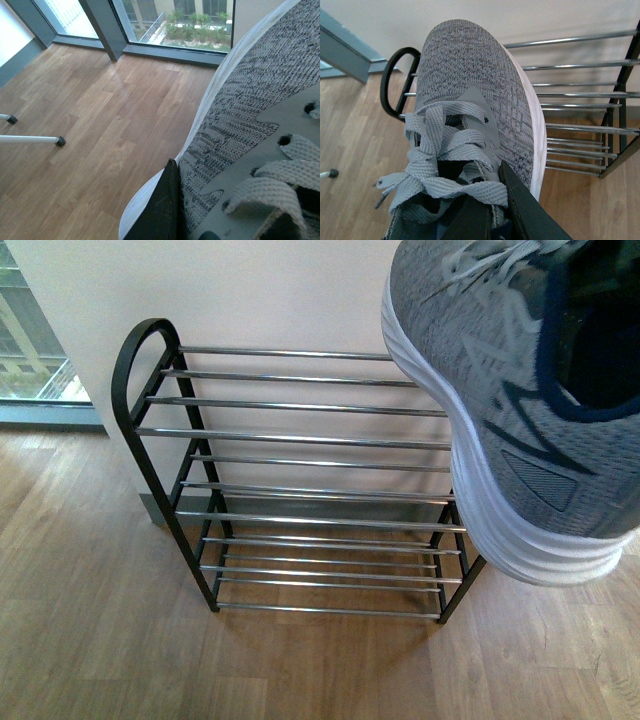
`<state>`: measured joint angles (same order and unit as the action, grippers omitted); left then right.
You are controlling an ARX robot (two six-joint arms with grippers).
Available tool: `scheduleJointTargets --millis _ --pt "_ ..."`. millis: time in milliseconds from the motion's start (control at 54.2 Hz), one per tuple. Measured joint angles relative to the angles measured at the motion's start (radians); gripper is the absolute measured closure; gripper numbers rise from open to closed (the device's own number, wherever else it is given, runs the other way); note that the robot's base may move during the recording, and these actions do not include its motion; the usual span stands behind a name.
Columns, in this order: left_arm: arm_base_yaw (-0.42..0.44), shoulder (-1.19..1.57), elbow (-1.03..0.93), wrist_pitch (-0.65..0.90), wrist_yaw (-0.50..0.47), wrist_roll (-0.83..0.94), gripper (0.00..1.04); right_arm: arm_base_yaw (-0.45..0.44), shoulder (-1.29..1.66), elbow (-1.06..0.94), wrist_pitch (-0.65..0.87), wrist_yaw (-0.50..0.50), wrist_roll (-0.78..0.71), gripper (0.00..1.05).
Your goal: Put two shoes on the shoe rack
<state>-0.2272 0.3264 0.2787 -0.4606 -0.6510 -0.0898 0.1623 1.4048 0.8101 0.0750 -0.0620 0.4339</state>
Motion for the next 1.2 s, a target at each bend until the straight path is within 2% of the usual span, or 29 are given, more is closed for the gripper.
scheduleJointTargets --millis 222,388,591,831,1015,1200 --pt "0.000 0.000 0.000 0.000 0.000 0.000 1.03 0.050 0.236 0.160 0.003 0.113 0.110 1.03" --pt "0.000 0.000 0.000 0.000 0.000 0.000 1.03 0.087 0.375 0.277 0.002 0.145 0.149 1.03" --pt "0.000 0.000 0.000 0.000 0.000 0.000 1.03 0.090 0.518 0.402 0.001 0.149 0.150 1.03" --pt "0.000 0.000 0.000 0.000 0.000 0.000 1.03 0.037 0.673 0.525 -0.037 0.176 0.145 1.03" --pt "0.000 0.000 0.000 0.000 0.000 0.000 1.03 -0.055 0.787 0.666 -0.086 0.198 0.145 1.03" --pt "0.000 0.000 0.000 0.000 0.000 0.000 1.03 -0.096 0.826 0.766 -0.120 0.222 0.116 1.03"
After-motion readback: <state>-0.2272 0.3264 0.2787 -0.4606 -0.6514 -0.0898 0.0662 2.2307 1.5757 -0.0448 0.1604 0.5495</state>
